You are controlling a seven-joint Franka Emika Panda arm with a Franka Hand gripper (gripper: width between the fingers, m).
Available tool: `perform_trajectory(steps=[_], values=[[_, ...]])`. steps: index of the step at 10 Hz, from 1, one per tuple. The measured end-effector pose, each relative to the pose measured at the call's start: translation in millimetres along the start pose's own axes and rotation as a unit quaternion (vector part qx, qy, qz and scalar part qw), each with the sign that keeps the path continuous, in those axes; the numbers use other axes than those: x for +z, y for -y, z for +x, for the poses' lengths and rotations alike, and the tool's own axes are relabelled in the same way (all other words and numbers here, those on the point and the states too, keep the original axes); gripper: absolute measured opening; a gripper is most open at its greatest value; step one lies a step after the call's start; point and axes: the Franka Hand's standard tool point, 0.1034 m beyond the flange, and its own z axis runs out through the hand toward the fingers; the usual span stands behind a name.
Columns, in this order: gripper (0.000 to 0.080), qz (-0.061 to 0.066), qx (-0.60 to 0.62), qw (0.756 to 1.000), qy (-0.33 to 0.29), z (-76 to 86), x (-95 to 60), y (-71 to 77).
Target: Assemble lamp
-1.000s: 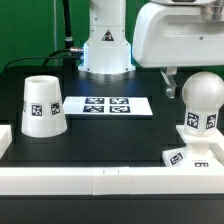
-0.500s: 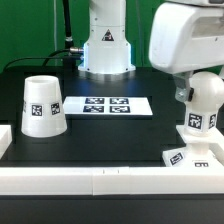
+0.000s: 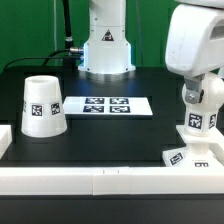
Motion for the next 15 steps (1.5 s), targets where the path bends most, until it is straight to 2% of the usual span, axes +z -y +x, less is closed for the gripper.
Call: perform_trajectory(steps=[2, 6, 10, 11, 12, 15], values=[[0.0699, -0.008, -0.100, 0.995, 0.008, -1.9, 0.6, -2.3], [0.0699, -0.021, -0.275, 0.961, 0.030, 3.0, 1.5, 2.0], [0.0699, -0.025, -0.389, 0.920, 0.043, 2.9, -1.1, -1.4], [0.0699, -0.025, -0.394, 0.918, 0.044, 1.2, -0.8, -3.2], [0.0568, -0.025, -0.391, 0.919, 0.044, -0.1, -0.8, -4.8], [0.0572, -0.026, -0.385, 0.922, 0.044, -0.5, -0.7, -5.1]])
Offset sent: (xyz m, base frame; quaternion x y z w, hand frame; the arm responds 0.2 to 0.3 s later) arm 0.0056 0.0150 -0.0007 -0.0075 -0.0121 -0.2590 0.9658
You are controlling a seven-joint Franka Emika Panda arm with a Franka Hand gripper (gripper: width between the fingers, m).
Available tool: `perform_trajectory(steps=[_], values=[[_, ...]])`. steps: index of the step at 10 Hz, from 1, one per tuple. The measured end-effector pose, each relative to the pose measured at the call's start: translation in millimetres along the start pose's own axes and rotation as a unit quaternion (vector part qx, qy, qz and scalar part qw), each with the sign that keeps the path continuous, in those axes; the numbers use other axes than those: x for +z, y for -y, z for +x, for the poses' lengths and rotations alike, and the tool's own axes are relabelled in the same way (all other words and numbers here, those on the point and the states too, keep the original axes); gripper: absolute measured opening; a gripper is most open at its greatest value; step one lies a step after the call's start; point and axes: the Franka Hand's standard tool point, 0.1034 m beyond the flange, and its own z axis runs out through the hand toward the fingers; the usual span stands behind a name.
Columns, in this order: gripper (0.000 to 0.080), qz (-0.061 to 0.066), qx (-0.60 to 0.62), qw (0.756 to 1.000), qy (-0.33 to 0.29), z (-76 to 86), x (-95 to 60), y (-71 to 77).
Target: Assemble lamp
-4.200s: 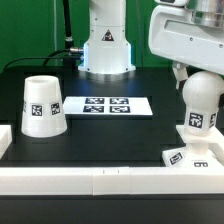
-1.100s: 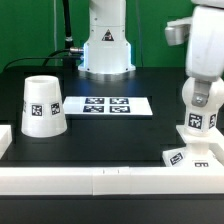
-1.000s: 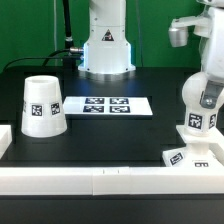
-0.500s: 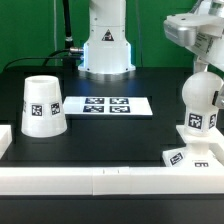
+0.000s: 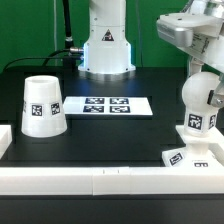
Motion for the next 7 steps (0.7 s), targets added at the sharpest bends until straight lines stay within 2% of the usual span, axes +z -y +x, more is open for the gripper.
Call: perform_trajectory(steps=[3, 4, 6, 7], values=[[0.0572, 0.001, 0.036, 0.999, -0.001, -0.2, 0.2, 0.2], [0.0572, 0.003, 0.109, 0.994, -0.001, 0.0, 0.5, 1.4], [0.0574, 0.017, 0.240, 0.971, 0.005, -1.7, 1.0, 5.3], [0.0574, 0.017, 0.273, 0.962, 0.005, -1.4, 0.8, 5.2]])
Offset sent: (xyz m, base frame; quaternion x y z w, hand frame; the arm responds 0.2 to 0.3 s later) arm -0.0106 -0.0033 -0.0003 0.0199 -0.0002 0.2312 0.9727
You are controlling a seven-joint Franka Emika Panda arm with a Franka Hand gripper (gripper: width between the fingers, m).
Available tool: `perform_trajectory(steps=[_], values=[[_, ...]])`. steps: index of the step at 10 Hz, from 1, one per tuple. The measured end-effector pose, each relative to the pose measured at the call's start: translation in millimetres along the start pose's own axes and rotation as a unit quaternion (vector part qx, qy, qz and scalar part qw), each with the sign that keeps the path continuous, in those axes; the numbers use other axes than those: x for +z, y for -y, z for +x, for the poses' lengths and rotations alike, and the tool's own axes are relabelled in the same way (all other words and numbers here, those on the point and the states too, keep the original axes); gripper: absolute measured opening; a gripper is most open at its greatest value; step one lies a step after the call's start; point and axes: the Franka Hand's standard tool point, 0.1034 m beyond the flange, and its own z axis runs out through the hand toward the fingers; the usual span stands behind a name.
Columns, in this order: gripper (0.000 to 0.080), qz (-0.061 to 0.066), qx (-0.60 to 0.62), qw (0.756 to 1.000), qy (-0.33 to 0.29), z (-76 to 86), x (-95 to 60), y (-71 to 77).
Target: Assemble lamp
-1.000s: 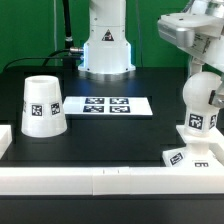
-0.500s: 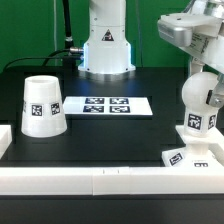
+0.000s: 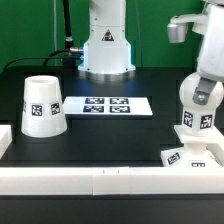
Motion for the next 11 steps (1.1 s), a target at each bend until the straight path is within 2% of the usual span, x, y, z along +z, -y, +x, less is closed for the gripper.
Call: perform_trajectory(steps=[3, 4, 7, 8, 11], values=[[0.0574, 0.002, 0.120, 0.993, 0.000, 1.9, -0.8, 2.0], [0.0574, 0.010, 0.189, 0.982, 0.004, 0.8, -0.9, 4.7], [0.0574, 0.060, 0.377, 0.924, 0.026, -4.7, 0.7, 10.0], [0.0574, 0.065, 0.421, 0.905, 0.024, -4.1, 0.4, 9.3], [0.0574, 0.064, 0.511, 0.857, 0.028, -1.2, -1.5, 10.0]])
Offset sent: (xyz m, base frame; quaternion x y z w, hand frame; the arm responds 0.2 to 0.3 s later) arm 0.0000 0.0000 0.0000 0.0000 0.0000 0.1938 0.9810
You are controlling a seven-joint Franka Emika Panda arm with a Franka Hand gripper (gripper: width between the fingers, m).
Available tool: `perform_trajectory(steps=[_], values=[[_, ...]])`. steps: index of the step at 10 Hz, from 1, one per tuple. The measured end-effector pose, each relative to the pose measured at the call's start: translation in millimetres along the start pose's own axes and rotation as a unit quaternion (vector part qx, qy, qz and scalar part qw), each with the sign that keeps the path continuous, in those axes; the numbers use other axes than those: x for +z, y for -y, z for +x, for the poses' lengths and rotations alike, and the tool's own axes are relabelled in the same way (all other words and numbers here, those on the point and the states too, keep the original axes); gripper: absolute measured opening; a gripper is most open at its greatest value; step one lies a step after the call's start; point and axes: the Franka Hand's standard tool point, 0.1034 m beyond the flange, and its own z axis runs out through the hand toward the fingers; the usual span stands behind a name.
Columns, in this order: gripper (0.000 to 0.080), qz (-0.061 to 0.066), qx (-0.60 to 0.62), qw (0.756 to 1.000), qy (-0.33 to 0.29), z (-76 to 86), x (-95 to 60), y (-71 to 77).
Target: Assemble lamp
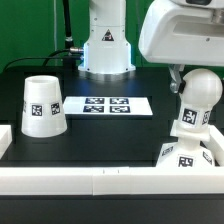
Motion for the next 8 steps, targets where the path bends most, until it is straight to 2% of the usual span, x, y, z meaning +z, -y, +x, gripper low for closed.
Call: perform_trajectory(steps=[1, 3, 4, 8], values=[[0.0574, 0.011, 0.047, 0.999, 0.003, -0.5, -0.2, 0.0], [0.0574, 0.059, 0.189, 0.980, 0.018, 0.3, 1.9, -6.6], [0.0574, 0.075, 0.234, 0.969, 0.023, 1.3, 2.1, -8.6], [0.0574, 0.074, 0.354, 0.932, 0.029, 3.1, 0.1, -5.9]])
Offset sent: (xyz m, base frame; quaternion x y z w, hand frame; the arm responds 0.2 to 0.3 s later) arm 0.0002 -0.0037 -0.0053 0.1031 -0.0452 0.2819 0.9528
